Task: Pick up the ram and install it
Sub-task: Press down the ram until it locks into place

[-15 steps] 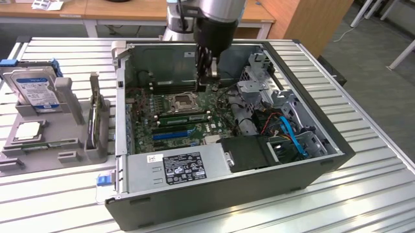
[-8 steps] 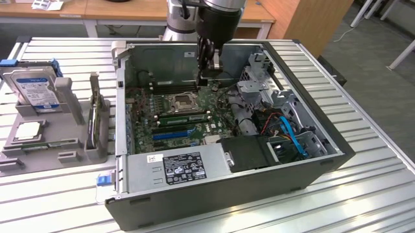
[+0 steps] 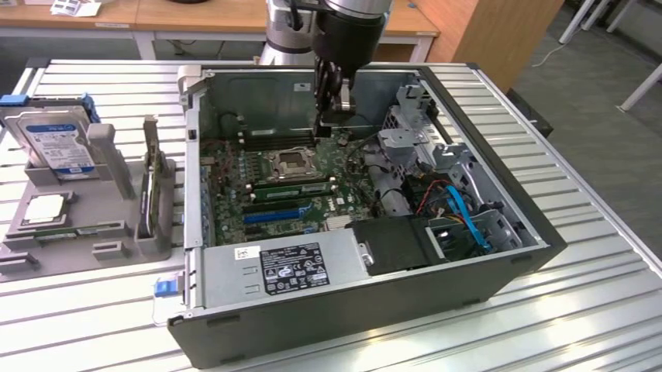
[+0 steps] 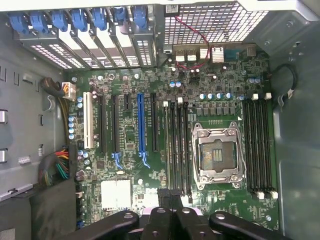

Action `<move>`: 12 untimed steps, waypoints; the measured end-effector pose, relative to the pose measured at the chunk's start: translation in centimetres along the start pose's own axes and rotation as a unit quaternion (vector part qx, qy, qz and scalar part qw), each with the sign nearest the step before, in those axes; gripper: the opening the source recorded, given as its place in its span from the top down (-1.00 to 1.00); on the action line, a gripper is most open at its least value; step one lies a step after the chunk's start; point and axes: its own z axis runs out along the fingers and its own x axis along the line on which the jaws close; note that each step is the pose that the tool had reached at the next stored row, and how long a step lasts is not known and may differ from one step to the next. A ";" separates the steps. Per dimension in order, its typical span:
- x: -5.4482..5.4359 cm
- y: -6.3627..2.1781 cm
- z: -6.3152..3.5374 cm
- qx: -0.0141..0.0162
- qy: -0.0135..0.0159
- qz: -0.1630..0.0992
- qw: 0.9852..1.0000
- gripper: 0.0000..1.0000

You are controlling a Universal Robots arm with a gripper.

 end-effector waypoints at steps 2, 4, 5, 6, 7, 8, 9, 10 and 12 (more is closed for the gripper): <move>0.0 0.00 0.00 0.000 0.000 0.000 1.000 0.79; 0.0 0.00 0.00 0.000 0.000 0.000 1.000 0.79; 0.0 0.00 0.00 0.000 0.000 0.000 1.000 0.79; 0.0 0.00 0.00 0.000 0.000 0.000 1.000 0.79; 0.0 0.00 0.00 0.000 0.000 0.000 1.000 0.79; 0.0 -0.02 -0.01 0.000 0.000 0.000 1.000 0.79; 0.0 -0.02 -0.01 0.000 0.000 0.006 1.000 0.79; 0.0 -0.02 -0.01 0.000 -0.001 0.013 1.000 0.79; 0.0 -0.02 0.00 0.000 -0.002 0.030 1.000 0.79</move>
